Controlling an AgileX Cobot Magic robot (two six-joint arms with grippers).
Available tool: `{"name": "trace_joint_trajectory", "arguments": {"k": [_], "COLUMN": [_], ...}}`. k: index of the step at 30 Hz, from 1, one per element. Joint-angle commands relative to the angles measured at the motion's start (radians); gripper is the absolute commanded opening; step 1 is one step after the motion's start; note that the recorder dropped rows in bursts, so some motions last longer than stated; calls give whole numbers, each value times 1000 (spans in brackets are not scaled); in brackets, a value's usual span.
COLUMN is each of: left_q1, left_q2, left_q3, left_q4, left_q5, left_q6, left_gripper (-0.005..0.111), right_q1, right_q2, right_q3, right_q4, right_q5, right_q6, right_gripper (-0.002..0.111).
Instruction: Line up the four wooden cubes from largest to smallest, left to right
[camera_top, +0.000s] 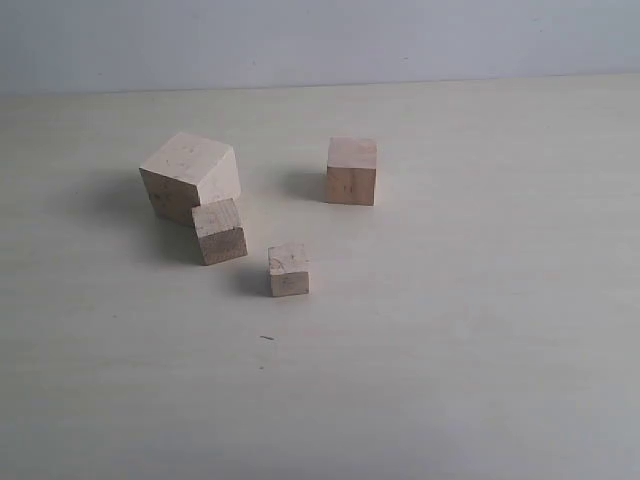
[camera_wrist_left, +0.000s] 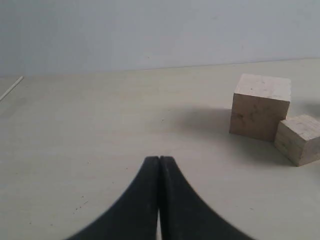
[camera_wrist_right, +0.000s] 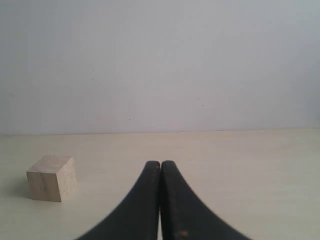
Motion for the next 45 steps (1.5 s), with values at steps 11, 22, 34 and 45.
{"name": "trace_joint_trajectory", "arguments": {"k": [11,22,34,45], "left_q1": [1,1,1,1], "left_q2": [-6,-6,-6,-6], "left_q3": [1,1,1,1], "left_q4": [-1,-1,-1,-1], "left_q5": [0,0,0,0], "left_q6": [1,1,1,1], "left_gripper": [0,0,0,0], "right_q1": [-6,-6,-6,0], "right_q2": [-7,-7,-2,722], "right_q3": [5,5,-73,-627], "right_q4": [0,90,107,38], "right_q5": [-4,-93,-567,-35], "right_q6": [1,133,182,169], "right_gripper": [1,1,0,0]}}
